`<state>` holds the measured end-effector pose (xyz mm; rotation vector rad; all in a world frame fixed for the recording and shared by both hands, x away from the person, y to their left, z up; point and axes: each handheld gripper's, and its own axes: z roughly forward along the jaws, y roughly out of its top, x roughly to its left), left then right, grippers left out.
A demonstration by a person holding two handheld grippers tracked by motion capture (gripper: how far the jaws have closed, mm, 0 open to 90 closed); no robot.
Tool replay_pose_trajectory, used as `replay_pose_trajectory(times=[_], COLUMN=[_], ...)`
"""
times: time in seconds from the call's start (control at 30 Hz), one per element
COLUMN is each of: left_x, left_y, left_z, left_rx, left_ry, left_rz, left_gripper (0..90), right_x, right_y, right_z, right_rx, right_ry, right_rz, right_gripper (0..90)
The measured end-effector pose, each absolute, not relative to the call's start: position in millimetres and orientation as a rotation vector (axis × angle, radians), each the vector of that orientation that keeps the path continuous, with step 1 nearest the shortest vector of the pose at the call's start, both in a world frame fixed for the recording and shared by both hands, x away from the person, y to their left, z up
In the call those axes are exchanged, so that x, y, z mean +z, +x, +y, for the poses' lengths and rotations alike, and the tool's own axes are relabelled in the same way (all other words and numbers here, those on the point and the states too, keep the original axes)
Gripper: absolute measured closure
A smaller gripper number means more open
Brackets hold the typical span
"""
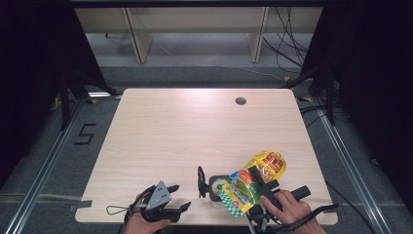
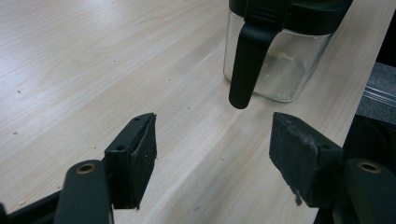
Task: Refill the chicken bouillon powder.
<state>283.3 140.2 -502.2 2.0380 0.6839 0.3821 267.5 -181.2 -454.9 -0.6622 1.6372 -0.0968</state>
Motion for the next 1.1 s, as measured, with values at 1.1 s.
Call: replay_pose_trajectory(times=[1.1], left_x=[-501.7], left_y=[283.2], left_z=[140.2], left_rx=[0.388], left_ry=[2.041], left_rz=[0.689], left_gripper=[29.7], right_x=[-458.7], right_y=[261.4], right_z=[-178.2], right_rx=[-0.144], right_ry=[-0.655], right_rz=[1.615], right_gripper=[44.7])
